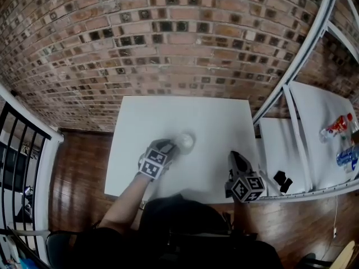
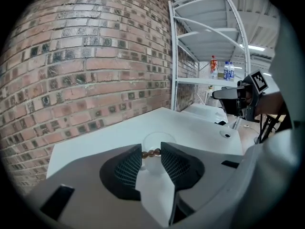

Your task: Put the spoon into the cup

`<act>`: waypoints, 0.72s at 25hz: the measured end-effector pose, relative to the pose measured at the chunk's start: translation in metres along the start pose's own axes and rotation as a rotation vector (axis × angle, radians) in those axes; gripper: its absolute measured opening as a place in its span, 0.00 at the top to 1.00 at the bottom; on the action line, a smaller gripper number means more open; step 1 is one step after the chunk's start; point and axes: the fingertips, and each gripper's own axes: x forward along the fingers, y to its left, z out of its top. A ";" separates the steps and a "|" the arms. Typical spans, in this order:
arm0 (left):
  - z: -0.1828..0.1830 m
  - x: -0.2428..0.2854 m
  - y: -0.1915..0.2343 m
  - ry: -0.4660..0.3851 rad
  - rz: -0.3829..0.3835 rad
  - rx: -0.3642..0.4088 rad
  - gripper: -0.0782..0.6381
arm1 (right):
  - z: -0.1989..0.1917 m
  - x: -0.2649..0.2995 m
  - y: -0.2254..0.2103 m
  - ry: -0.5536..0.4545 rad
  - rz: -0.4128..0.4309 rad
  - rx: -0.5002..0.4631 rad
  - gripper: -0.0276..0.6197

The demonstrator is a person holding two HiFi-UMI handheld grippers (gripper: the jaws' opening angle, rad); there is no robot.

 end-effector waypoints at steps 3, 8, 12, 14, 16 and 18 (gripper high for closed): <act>-0.003 0.006 -0.002 0.007 -0.011 -0.005 0.72 | -0.003 0.001 -0.004 0.008 -0.004 0.001 0.95; -0.005 0.012 -0.005 0.008 -0.028 -0.013 0.72 | -0.001 0.004 -0.004 0.010 -0.007 -0.002 0.95; -0.009 0.015 -0.008 0.016 -0.045 -0.017 0.72 | 0.001 0.005 -0.004 0.009 -0.004 -0.004 0.95; -0.010 0.015 -0.010 0.017 -0.058 -0.018 0.70 | 0.001 0.006 -0.004 0.010 -0.004 -0.006 0.95; -0.008 0.013 -0.012 0.004 -0.069 -0.013 0.61 | 0.002 0.006 -0.001 0.009 -0.002 -0.009 0.95; -0.004 0.009 -0.013 -0.025 -0.071 -0.006 0.58 | 0.001 0.006 0.001 0.008 0.000 -0.009 0.95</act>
